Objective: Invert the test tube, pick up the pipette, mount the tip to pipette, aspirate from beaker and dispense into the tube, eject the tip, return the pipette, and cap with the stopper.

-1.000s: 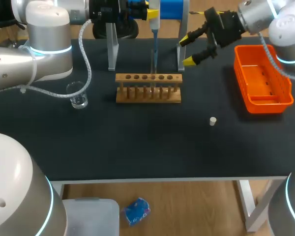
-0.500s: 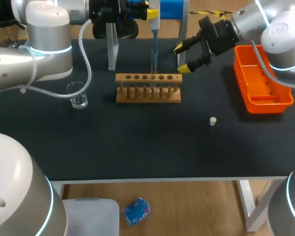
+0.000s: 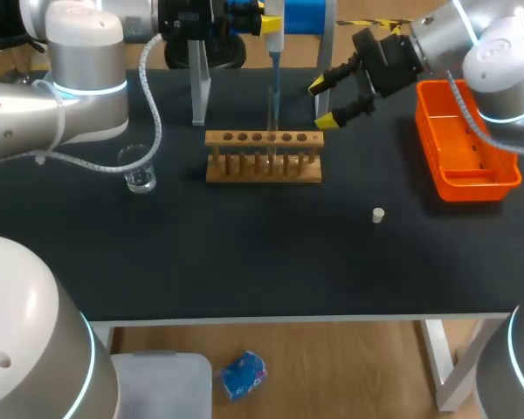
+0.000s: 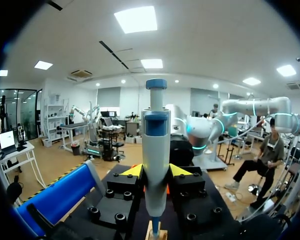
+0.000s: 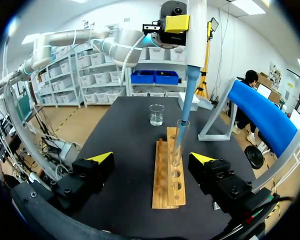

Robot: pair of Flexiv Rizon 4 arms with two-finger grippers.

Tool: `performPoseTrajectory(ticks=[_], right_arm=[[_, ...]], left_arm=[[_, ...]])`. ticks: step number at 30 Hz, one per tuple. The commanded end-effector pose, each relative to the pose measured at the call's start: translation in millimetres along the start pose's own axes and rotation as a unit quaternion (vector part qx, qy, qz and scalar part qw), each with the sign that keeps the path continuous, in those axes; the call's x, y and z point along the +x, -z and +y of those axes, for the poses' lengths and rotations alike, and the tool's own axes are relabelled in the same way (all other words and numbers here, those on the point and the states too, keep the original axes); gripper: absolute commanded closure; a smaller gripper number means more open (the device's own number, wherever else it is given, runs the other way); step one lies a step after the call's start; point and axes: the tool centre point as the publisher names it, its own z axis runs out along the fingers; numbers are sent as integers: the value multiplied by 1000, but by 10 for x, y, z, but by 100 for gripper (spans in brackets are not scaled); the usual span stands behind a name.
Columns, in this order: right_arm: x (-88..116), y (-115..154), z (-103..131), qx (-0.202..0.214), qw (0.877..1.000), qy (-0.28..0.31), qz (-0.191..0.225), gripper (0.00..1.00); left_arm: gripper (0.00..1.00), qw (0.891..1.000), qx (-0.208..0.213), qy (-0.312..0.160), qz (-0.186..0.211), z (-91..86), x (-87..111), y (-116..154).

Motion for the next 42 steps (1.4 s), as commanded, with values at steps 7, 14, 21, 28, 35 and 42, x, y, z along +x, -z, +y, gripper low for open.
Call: performPoseTrajectory(ticks=[7,14,21,28,35,42], right_arm=[[-7,-2,-2,1,1000,0,1,0],[-7,-2,-2,1,1000,0,1,0],[-7,-2,-2,1,1000,0,1,0],[-7,-2,-2,1,1000,0,1,0],[-7,-2,-2,1,1000,0,1,0],[-7,-2,-2,1,1000,0,1,0]], left_arm=[[100,1000,-3,-4,1,-97,31,14],[100,1000,-4,-4,0,-133,34,12],[100,1000,-7,-3,-7,-194,32,38],[100,1000,-10,-4,-8,-335,41,63],[100,1000,-12,-1,-11,-461,48,75],[100,1000,-9,-8,-12,-606,72,57]])
